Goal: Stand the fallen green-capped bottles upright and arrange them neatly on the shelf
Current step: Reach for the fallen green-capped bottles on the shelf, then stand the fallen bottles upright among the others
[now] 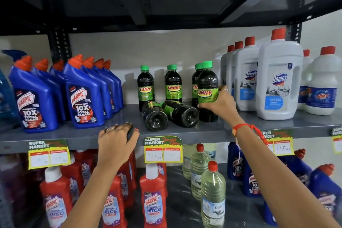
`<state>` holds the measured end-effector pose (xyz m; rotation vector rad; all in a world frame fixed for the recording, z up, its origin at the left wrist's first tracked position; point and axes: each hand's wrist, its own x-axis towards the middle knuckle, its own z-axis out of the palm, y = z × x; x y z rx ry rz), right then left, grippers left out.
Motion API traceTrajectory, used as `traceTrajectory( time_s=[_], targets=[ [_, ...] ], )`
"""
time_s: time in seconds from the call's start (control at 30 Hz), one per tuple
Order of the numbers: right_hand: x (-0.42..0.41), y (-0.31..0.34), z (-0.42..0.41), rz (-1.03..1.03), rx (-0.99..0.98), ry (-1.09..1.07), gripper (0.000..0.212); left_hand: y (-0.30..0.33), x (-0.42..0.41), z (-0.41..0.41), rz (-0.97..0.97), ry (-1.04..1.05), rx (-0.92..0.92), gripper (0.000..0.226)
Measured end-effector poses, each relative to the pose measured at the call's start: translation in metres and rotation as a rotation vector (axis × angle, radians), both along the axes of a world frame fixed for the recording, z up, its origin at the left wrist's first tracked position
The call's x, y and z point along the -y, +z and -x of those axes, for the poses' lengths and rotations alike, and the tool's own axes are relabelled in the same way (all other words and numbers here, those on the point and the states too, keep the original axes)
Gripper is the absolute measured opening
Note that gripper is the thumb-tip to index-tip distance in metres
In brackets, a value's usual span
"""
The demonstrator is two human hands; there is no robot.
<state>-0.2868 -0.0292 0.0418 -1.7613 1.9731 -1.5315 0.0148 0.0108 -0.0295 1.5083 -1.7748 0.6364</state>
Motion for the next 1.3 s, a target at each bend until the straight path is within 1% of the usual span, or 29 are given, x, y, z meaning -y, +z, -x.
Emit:
traceTrajectory(
  time_s=[0.1, 0.17, 0.2, 0.27, 0.3, 0.33, 0.37, 0.4, 0.43, 0.47, 0.5, 0.57, 0.6, 0.63, 0.67, 0.7, 0.77, 0.8, 0.87, 0.93, 1.0, 1.07, 1.13, 1.23, 1.3],
  targets=[
    [0.000, 0.005, 0.007, -0.091, 0.222, 0.168, 0.082, -0.001, 0.000, 0.000, 0.007, -0.004, -0.007, 0.049],
    [-0.002, 0.006, 0.010, -0.106, 0.321, 0.263, 0.076, -0.001, 0.000, 0.000, 0.011, -0.005, -0.010, 0.049],
    [-0.003, 0.007, 0.011, -0.111, 0.340, 0.288, 0.067, -0.001, -0.001, 0.000, 0.013, -0.006, -0.010, 0.049],
    [-0.005, 0.011, 0.012, -0.124, 0.326, 0.310, 0.040, -0.001, -0.002, 0.000, 0.021, -0.010, -0.008, 0.048],
    [-0.006, 0.012, 0.012, -0.124, 0.320, 0.324, 0.033, 0.000, -0.002, 0.000, 0.027, -0.014, -0.007, 0.048],
    [-0.005, 0.013, 0.011, -0.126, 0.318, 0.335, 0.035, 0.000, -0.002, 0.000, 0.030, -0.017, -0.005, 0.047],
    [-0.004, 0.013, 0.011, -0.120, 0.325, 0.351, 0.047, 0.000, -0.002, 0.000, 0.031, -0.018, -0.003, 0.047],
    [-0.002, 0.012, 0.009, -0.093, 0.311, 0.337, 0.067, -0.001, -0.001, -0.001, 0.031, -0.018, -0.003, 0.047],
    [0.000, 0.011, 0.004, -0.025, 0.259, 0.275, 0.083, -0.001, -0.001, -0.001, 0.028, -0.019, -0.004, 0.047],
    [-0.001, 0.009, -0.003, 0.075, 0.189, 0.182, 0.091, -0.001, 0.000, -0.001, 0.025, -0.022, -0.007, 0.048],
    [-0.005, 0.009, -0.011, 0.197, 0.132, 0.079, 0.091, -0.001, 0.000, -0.002, 0.024, -0.025, -0.010, 0.048],
    [-0.019, 0.012, -0.031, 0.493, 0.029, -0.080, 0.077, -0.001, 0.001, -0.002, 0.032, -0.027, -0.012, 0.048],
    [-0.026, 0.017, -0.042, 0.615, -0.022, -0.103, 0.069, -0.001, 0.000, -0.002, 0.037, -0.028, -0.013, 0.048],
    [-0.031, 0.021, -0.053, 0.674, -0.073, -0.074, 0.062, -0.001, 0.000, -0.002, 0.039, -0.029, -0.013, 0.048],
    [-0.032, 0.026, -0.062, 0.660, -0.146, -0.009, 0.059, -0.002, 0.000, -0.002, 0.042, -0.029, -0.013, 0.047],
    [-0.030, 0.030, -0.070, 0.573, -0.246, 0.058, 0.058, -0.002, 0.000, -0.002, 0.043, -0.026, -0.011, 0.047],
    [-0.020, 0.036, -0.083, 0.270, -0.435, 0.135, 0.061, -0.002, 0.001, -0.002, 0.037, -0.020, -0.007, 0.047],
    [-0.014, 0.037, -0.088, 0.096, -0.470, 0.150, 0.063, -0.001, 0.001, -0.002, 0.035, -0.016, -0.007, 0.047],
    [-0.001, 0.037, -0.095, -0.194, -0.461, 0.149, 0.067, 0.000, 0.002, -0.003, 0.028, -0.009, -0.011, 0.047],
    [0.011, 0.038, -0.098, -0.405, -0.464, 0.167, 0.070, 0.001, 0.002, -0.003, 0.020, -0.007, -0.015, 0.047],
    [0.018, 0.042, -0.100, -0.546, -0.480, 0.225, 0.071, 0.001, 0.002, -0.003, 0.013, -0.004, -0.019, 0.048],
    [0.022, 0.044, -0.099, -0.602, -0.476, 0.249, 0.072, -0.001, 0.002, -0.004, 0.005, -0.005, -0.022, 0.048],
    [0.026, 0.042, -0.098, -0.589, -0.453, 0.224, 0.076, -0.002, 0.002, -0.004, 0.001, -0.004, -0.025, 0.047],
    [0.028, 0.037, -0.097, -0.479, -0.389, 0.149, 0.073, -0.002, 0.002, -0.004, 0.003, -0.008, -0.030, 0.046],
    [0.026, 0.037, -0.094, -0.376, -0.345, 0.087, 0.076, -0.002, 0.003, -0.003, 0.006, -0.012, -0.029, 0.046]
  ],
)
